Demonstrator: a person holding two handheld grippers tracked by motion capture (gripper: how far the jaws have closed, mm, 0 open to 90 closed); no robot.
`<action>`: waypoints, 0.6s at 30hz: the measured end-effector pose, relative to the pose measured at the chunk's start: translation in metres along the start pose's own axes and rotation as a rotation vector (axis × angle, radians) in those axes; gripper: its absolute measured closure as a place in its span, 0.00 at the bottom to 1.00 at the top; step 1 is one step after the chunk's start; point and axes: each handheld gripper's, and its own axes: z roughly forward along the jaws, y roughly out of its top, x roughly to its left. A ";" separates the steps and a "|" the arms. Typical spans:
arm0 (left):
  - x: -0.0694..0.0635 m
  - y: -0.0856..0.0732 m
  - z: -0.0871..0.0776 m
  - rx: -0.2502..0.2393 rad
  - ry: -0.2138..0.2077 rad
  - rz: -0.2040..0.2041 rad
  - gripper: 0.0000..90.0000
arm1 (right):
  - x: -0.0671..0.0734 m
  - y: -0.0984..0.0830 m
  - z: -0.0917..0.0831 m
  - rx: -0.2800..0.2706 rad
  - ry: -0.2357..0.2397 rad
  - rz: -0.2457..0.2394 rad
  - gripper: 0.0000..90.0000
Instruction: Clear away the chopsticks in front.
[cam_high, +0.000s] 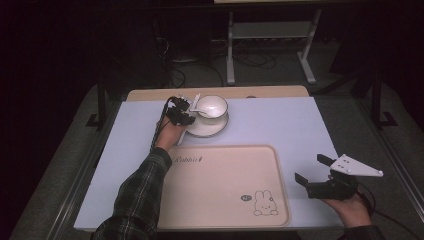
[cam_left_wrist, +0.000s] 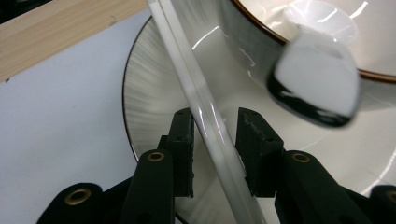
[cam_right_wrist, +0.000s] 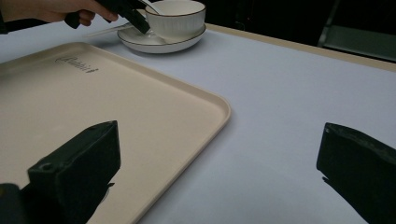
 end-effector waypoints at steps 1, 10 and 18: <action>0.001 0.002 0.001 0.004 0.005 -0.001 0.76 | -0.001 0.000 0.000 0.001 0.000 -0.001 0.00; 0.003 0.004 0.005 0.004 0.012 -0.006 0.86 | -0.001 0.000 -0.001 0.000 0.000 0.004 0.00; 0.004 0.004 0.004 0.005 0.001 -0.007 0.79 | -0.001 0.000 -0.001 0.000 0.000 0.004 0.00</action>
